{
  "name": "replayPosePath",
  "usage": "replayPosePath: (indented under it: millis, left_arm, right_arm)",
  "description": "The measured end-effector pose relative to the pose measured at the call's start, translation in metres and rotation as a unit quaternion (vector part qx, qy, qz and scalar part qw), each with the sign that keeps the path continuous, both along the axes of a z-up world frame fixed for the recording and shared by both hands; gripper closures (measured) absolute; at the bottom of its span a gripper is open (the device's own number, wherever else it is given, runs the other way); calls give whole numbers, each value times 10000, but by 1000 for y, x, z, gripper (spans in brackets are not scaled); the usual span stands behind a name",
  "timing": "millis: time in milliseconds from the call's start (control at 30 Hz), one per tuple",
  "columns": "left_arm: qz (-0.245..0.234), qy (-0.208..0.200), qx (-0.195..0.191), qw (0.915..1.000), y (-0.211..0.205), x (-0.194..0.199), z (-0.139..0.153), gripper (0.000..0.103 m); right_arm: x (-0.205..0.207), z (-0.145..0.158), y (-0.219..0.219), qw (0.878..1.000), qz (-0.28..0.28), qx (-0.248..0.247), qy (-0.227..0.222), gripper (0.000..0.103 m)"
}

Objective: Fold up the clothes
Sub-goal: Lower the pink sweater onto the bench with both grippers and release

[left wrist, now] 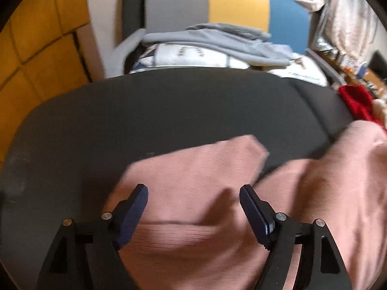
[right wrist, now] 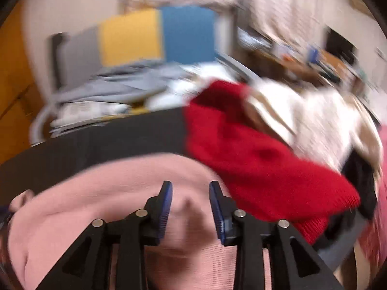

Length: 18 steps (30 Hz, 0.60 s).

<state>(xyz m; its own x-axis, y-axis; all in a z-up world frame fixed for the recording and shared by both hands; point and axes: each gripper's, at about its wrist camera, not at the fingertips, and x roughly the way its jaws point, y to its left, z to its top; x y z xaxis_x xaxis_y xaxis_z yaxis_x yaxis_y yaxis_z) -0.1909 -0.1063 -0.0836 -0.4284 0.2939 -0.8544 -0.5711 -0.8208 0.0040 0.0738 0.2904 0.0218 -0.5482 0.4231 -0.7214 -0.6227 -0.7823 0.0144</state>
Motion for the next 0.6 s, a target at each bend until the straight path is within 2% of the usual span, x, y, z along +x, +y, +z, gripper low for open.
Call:
replayPosePath:
  millis: [100,133,200,333,367,400,467,533,567,600]
  left_arm:
    - [-85,-84,49,9999,1,9,-3,19]
    - [-115,-110,72,9998,2,13,-3,18]
    - [-175,-162,118,9996,3,20,-5,14]
    - [-296,-266,208,9990,5,34,-7,14]
    - [-326,-292,231,9988,5,37,-8,17]
    - [-357,-317,254,9985,6,40,-8,25]
    - [-417,-369,299,9980,6,47,-10,33]
    - [-391,-680,966,9922,1,44,-1,29]
    - [-346,-850,1298,9873,0,42,4,20]
    - [-357,-1009,1431,9839,3,40,5,11]
  right_arm:
    - [-35,-1,-38,9957,913,-125,84,64]
    - [-51,-10,-51,9922,1209,-268,-119,64]
    - [-77,-37,-71,9847,1451,-492,-826,64]
    - [-87,-88,-95,9729,1517,-575,-1650,63]
    - [-83,-92,-101,9728,1546,-414,-1675,63]
    - [-79,-94,-107,9732,1578,-215,-1659,63]
    - [-69,-96,-111,9758,1486,-97,-1603,63]
    - [-59,-97,-110,9802,1320,-236,-1459,63]
    - [-53,-97,-107,9827,1232,-341,-1342,63]
    - [-47,-96,-104,9850,1143,-453,-1214,63]
